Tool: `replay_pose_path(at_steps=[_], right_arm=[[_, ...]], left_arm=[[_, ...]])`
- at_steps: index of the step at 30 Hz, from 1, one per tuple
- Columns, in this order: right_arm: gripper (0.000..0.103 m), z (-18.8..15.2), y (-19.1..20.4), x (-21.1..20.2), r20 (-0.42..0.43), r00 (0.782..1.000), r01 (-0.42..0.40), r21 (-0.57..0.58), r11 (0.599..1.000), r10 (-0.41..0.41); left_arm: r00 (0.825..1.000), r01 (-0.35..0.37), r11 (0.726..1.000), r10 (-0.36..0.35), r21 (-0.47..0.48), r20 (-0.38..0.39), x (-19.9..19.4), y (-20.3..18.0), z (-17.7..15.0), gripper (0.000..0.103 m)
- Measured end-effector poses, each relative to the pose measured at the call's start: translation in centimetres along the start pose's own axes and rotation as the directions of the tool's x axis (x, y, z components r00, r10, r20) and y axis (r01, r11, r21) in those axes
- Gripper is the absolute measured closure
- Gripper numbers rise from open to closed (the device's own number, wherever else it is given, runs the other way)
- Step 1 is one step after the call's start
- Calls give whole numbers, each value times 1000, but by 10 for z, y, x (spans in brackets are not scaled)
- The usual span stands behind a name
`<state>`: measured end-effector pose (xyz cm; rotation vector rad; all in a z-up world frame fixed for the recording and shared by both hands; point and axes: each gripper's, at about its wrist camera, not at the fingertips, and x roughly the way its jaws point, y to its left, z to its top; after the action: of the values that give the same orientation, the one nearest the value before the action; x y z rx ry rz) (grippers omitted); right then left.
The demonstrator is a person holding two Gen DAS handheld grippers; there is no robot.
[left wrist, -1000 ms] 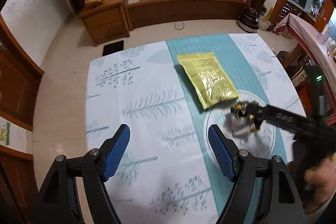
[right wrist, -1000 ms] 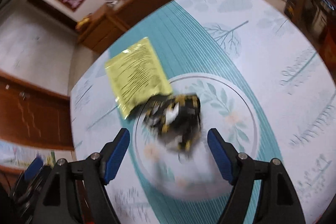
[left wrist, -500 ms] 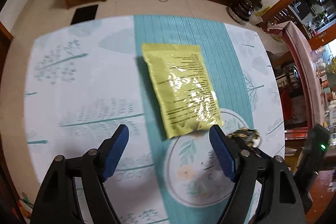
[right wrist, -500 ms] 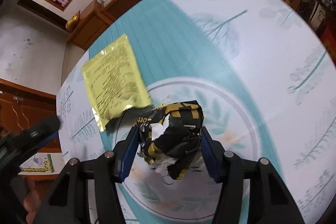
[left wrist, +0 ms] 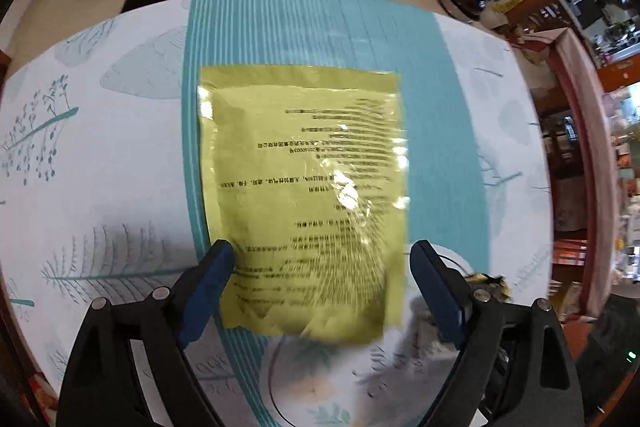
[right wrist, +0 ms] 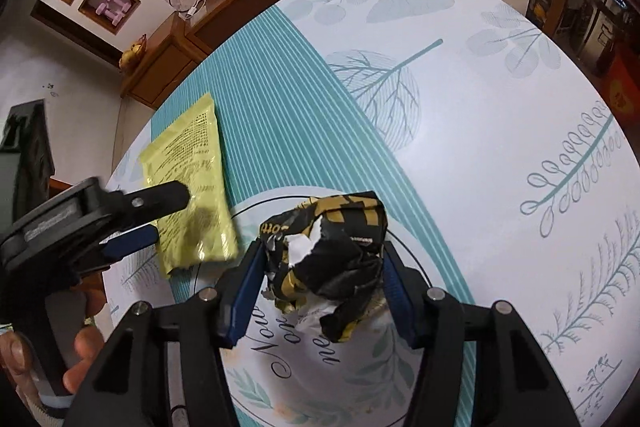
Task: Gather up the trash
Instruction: 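Lift the black-yellow bag and yellow foil packet off the table toward the bin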
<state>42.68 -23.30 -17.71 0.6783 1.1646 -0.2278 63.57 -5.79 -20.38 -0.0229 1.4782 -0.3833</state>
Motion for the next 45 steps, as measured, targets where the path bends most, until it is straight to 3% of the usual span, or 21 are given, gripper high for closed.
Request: replay_pose_path(at_steps=[6, 10, 15, 19, 21, 22, 24, 26, 31, 35, 40, 45], right_arm=[[46, -3, -3, 0, 5, 1000, -14, 18, 1000, 14], [46, -6, -5, -1, 12, 1000, -21, 29, 999, 21], [46, -9, -9, -1, 24, 999, -36, 49, 998, 35], [46, -12, -11, -2, 26, 999, -42, 53, 998, 40], [46, -14, -11, -3, 25, 999, -45, 54, 998, 43], [46, -15, -12, -3, 24, 999, -46, 53, 998, 45], [46, -18, -13, -4, 20, 999, -50, 53, 997, 49], [46, -21, -15, -5, 17, 998, -54, 54, 997, 54], [46, -32, -20, -11, 2, 998, -65, 58, 996, 65], [46, -50, -29, -20, -18, 997, -73, 55, 996, 74], [46, -86, -52, -40, -53, 994, -96, 60, 994, 99], [46, -130, -82, -72, -84, 986, -141, 47, 989, 145]], left_arm=[[990, -139, 987, 136, 86, 37, 18, -19, -1, 10], [986, -165, 981, 162, 99, 39, 28, -25, -2, 1], [974, -224, 964, 216, 145, 67, 34, -32, -8, 1], [972, -227, 965, 216, 132, 94, 33, -34, -12, 2], [969, -225, 964, 207, 140, 132, 23, -34, -18, 18], [969, -222, 963, 201, 154, 144, 18, -36, -22, 35], [973, -206, 962, 181, 181, 142, 16, -44, -28, 47], [979, -178, 965, 154, 192, 133, 14, -49, -36, 79], [993, -97, 979, 82, 180, 88, 2, -52, -61, 86], [993, -91, 976, 75, 196, 88, -14, -55, -98, 86], [994, -93, 979, 80, 181, 74, -40, -54, -158, 86], [995, -81, 990, 73, 113, 75, -68, -53, -242, 86]])
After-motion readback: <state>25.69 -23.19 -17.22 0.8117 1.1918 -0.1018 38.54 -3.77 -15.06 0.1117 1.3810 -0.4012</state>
